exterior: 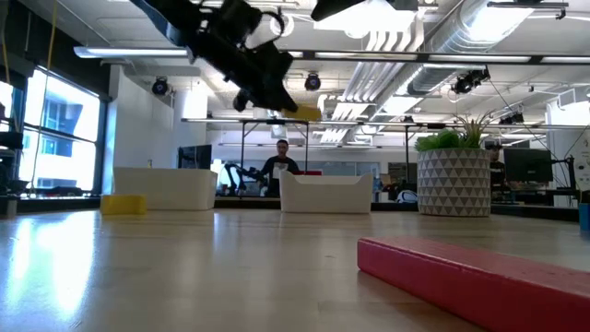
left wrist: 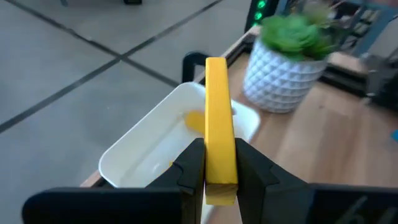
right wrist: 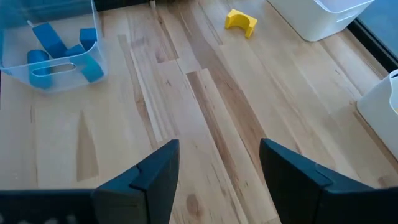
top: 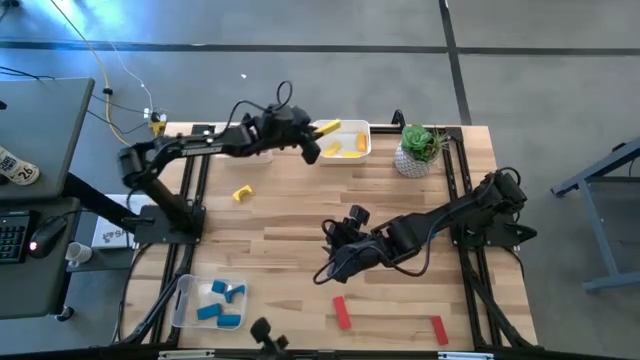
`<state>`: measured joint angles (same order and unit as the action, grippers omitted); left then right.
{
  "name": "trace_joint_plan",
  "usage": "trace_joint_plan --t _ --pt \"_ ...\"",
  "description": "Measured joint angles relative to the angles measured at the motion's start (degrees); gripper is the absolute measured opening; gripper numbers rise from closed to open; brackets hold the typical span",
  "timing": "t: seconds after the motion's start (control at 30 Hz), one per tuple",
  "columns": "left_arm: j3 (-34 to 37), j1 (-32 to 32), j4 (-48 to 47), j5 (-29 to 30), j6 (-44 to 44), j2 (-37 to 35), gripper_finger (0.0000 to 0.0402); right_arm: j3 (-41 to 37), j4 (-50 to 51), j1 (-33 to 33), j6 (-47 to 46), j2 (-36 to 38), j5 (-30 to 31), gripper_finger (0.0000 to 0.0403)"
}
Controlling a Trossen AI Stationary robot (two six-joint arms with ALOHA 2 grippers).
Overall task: Sort & place blocks by color
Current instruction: Put the yellow block into the right white bin, then put the red block into the left white bin
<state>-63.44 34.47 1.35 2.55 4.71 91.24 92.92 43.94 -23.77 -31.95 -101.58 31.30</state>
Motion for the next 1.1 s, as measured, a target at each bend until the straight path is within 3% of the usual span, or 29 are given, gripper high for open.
trace_joint_plan --t 0.3,0.6,1.1 --pt "-6.5 4.1 -0.3 -3.7 0.4 11.3 0.0044 0.0 2.0 0.0 -2.2 0.0 -1.2 0.0209" --pt "-9.2 6.4 -0.2 -7.3 2.2 16.5 0.0048 0.0 13.8 0.0 -14.6 0.0 -6.3 0.0209" --pt "-9.2 6.6 -0.6 -7.5 2.3 16.7 0.0144 0.0 28.3 -4.5 -32.6 0.0 -15.2 0.0209"
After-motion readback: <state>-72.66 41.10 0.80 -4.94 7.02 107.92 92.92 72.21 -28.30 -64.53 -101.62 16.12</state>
